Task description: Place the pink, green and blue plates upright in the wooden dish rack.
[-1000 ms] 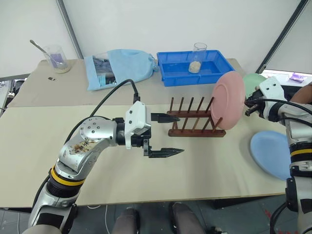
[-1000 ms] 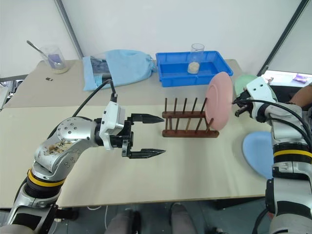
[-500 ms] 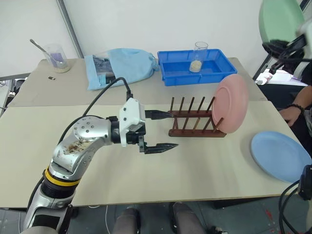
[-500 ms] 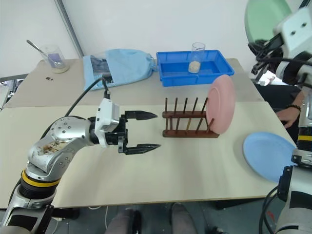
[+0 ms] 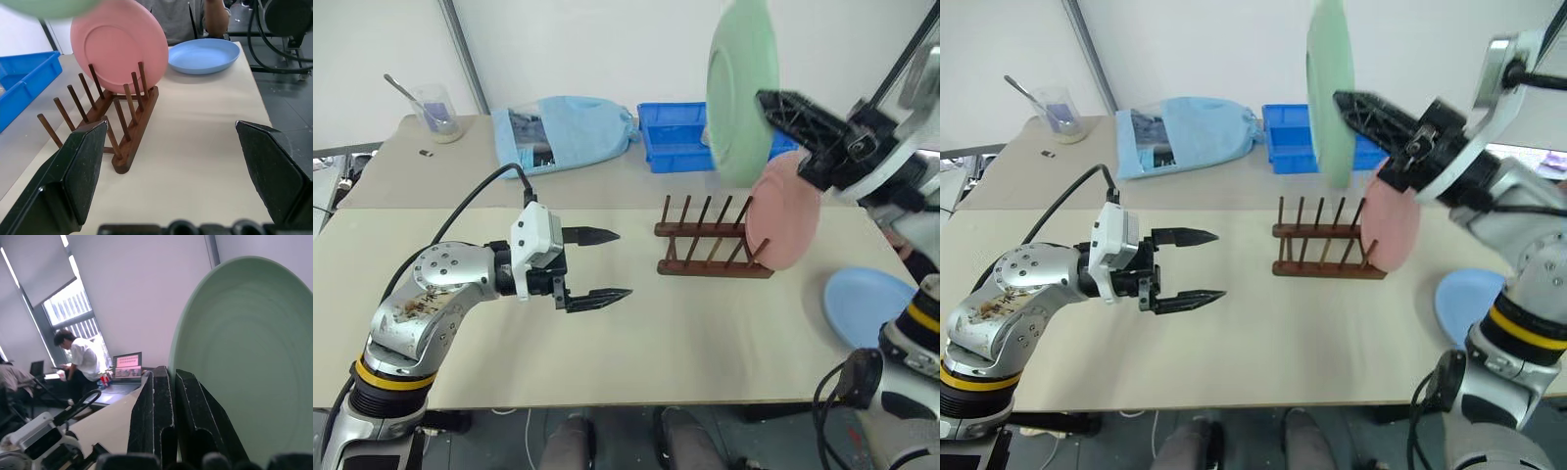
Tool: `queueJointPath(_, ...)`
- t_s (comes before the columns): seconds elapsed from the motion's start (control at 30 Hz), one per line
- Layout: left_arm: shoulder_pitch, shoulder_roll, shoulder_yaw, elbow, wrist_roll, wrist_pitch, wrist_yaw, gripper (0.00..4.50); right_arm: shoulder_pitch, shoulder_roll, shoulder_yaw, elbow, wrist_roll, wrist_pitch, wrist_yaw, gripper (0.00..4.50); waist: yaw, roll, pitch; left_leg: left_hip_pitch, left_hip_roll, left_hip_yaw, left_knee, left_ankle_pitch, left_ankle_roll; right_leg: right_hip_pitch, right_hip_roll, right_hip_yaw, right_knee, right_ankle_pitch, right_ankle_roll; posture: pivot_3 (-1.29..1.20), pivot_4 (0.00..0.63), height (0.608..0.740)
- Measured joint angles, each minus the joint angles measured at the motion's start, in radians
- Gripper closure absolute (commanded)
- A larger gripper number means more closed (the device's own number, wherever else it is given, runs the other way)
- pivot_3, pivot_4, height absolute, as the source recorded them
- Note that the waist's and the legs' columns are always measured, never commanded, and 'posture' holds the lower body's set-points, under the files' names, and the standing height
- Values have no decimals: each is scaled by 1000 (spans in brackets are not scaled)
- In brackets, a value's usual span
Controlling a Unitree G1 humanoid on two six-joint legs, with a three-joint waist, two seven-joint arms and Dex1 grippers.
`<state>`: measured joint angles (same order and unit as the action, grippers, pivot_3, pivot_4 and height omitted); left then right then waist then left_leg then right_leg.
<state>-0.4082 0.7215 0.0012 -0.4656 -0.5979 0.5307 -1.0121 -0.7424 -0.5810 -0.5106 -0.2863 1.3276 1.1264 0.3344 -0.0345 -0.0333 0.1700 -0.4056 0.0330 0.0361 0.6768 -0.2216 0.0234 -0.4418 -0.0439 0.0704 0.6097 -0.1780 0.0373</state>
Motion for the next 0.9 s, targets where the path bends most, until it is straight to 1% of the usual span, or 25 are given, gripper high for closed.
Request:
queueJointPath(0.07, -1, -1, -1, 0, 0, 0, -2, 0, 38, -9, -4, 2, 98, 4, -71, 4430, -2, 0, 0, 0, -1, 0, 0, 0, 0, -1, 0, 0, 0, 0, 0, 0, 150, 740)
queueJointPath(0.13, -5, -6, -2, 1, -6, 1, -5, 0, 61, -36, -4, 10, 156, 4, -116, 4430, -3, 0, 0, 0, 0, 0, -1, 0, 0, -1, 1, 0, 0, 0, 1, 0, 150, 740)
queueJointPath(0.27, -14, -17, -5, 1, -29, 1, -10, 0, 84, -81, 1, 59, 226, -1, -167, 4430, -6, 0, 0, 0, 0, 0, -1, 0, 0, 0, 2, 0, 0, 0, 0, 0, 150, 740)
queueJointPath(0.47, -28, -22, -13, 2, -33, 2, -9, 0, 131, -109, 34, 113, 299, -3, -202, 4430, -11, 0, 0, 1, 0, 0, -1, 0, 0, 0, 2, 0, 0, 0, 0, 0, 150, 740)
queueJointPath(0.63, -28, -28, -15, 2, -35, 3, -8, 0, 147, -127, 72, 143, 303, -4, -213, 4430, -10, 0, 0, 0, 0, 0, -1, 0, 0, 0, 2, 0, 0, 0, 0, 0, 150, 740)
queueJointPath(0.9, -28, -29, -15, 2, -43, 5, -8, 0, 119, -132, 114, 216, 228, -12, -198, 4430, -10, 0, 0, 0, 0, 0, -1, 0, 0, 0, 2, 0, 0, 0, 0, 0, 150, 740)
